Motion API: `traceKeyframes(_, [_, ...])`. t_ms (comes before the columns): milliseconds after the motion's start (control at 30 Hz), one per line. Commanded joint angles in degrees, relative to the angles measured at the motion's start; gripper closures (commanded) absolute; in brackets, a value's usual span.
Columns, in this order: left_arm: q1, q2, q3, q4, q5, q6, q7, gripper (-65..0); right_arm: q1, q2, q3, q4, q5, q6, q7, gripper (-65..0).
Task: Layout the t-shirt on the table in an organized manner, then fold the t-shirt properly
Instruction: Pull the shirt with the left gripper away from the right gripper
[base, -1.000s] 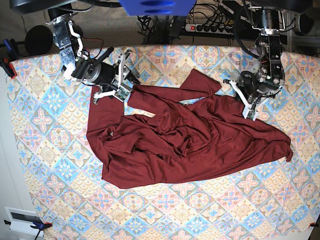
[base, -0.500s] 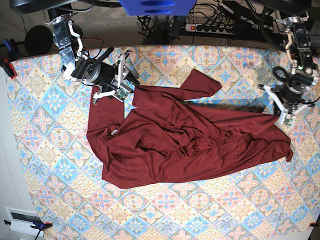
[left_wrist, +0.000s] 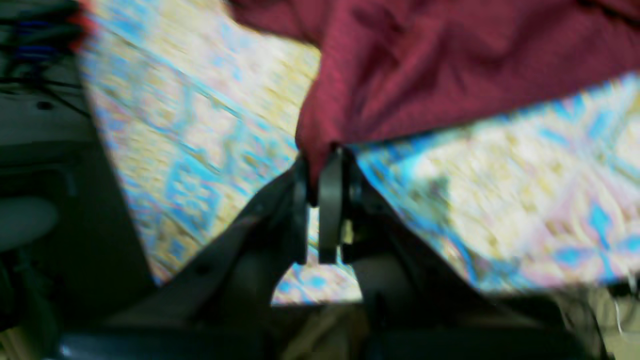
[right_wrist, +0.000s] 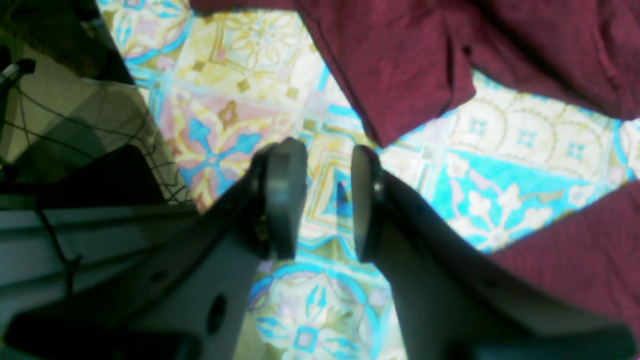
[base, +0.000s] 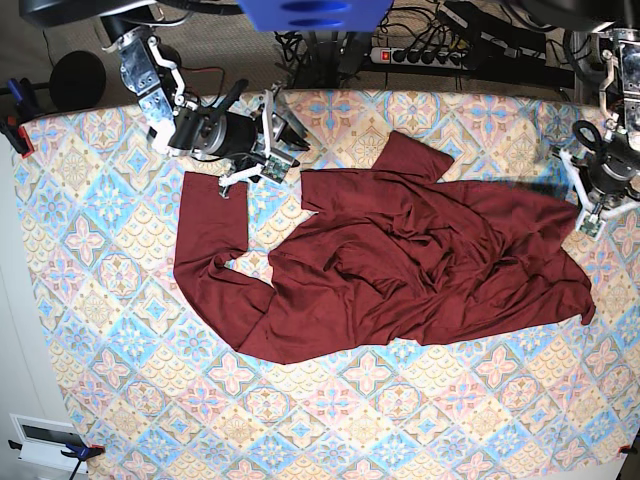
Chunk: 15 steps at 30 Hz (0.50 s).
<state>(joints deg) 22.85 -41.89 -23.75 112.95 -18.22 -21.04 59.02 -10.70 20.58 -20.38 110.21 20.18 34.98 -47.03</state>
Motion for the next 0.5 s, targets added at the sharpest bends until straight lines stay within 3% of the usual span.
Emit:
traceKeyframes(0, [-0.6, -1.3, -0.8, 0.4, 0.9, 0.6, -0.3, -4.3, 1.2, 0.0, 0.4, 1.1, 1.0, 0.1, 1.4, -17.3])
traceKeyframes(267, [-0.9, -0.6, -0.7, -4.9, 0.1, 0.9, -0.3, -20.8, 8.3, -0.4, 0.6, 0.5, 1.0, 0.1, 1.9, -17.3])
traceKeyframes(467, [0.8, 6.3, -0.9, 3.0, -7.7, 0.6, 1.5, -26.7, 13.9, -0.4, 0.6, -3.2, 1.0, 0.1, 2.0, -17.3])
